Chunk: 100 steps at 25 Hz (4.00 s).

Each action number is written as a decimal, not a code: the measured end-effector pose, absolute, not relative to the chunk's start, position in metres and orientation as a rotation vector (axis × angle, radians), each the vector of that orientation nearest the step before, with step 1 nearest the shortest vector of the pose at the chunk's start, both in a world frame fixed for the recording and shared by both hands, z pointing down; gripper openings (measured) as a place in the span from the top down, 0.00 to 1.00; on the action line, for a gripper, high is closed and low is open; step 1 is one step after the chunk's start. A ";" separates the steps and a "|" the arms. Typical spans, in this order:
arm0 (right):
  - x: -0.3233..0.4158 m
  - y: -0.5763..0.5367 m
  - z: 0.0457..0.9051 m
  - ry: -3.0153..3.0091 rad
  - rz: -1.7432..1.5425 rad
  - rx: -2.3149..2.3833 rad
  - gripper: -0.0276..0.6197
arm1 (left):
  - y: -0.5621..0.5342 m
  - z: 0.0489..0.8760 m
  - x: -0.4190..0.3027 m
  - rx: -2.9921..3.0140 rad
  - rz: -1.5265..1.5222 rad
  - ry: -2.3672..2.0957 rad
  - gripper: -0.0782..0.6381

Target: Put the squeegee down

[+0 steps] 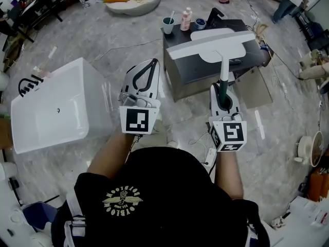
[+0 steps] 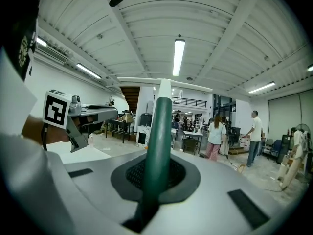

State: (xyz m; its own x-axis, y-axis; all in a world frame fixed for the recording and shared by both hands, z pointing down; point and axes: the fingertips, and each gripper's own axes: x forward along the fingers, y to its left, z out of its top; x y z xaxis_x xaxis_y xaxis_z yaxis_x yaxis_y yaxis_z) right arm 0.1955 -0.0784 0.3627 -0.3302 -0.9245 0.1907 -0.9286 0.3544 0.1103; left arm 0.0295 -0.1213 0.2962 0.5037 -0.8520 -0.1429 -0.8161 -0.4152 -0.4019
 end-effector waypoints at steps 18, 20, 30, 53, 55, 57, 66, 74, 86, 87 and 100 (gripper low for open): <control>0.194 -0.146 0.379 -2.369 0.079 1.668 0.91 | -0.183 0.315 0.061 -2.474 -0.158 1.165 0.86; 0.195 -0.157 0.381 -2.367 0.088 1.669 0.91 | -0.193 0.316 0.063 -2.482 -0.163 1.154 0.86; 0.201 -0.212 0.382 -2.361 0.102 1.665 0.91 | -0.252 0.320 0.071 -2.505 -0.182 1.160 0.86; 0.172 -0.328 0.388 -2.296 0.112 1.700 0.91 | -0.370 0.314 0.051 -2.547 -0.134 1.087 0.86; 0.170 -0.334 0.393 -2.292 0.125 1.696 0.91 | -0.377 0.316 0.050 -2.557 -0.133 1.080 0.86; 0.168 -0.338 0.399 -2.281 0.142 1.691 0.91 | -0.381 0.318 0.049 -2.565 -0.133 1.073 0.86; 0.178 -0.366 0.438 -2.241 0.206 1.665 0.91 | -0.403 0.324 0.056 -2.570 -0.142 1.074 0.86; 0.190 -0.386 0.468 -2.274 0.293 1.618 0.91 | -0.415 0.334 0.070 -2.559 -0.187 1.097 0.86; 0.207 -0.412 0.539 -2.184 0.386 1.546 0.91 | -0.427 0.337 0.064 -2.546 -0.213 1.159 0.86; 0.207 -0.413 0.547 -2.173 0.397 1.537 0.91 | -0.427 0.338 0.063 -2.546 -0.214 1.163 0.86; 0.209 -0.417 0.630 -2.073 0.517 1.460 0.91 | -0.421 0.341 0.057 -2.546 -0.240 1.159 0.86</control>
State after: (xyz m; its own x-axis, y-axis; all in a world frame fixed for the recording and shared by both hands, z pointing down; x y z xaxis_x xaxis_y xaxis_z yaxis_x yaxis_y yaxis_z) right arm 0.2086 -0.4174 0.6303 -0.2617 -0.7311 0.6301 -0.9414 0.3373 0.0004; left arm 0.0565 -0.4207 0.3415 0.6543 -0.7561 0.0155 -0.7002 -0.6134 -0.3654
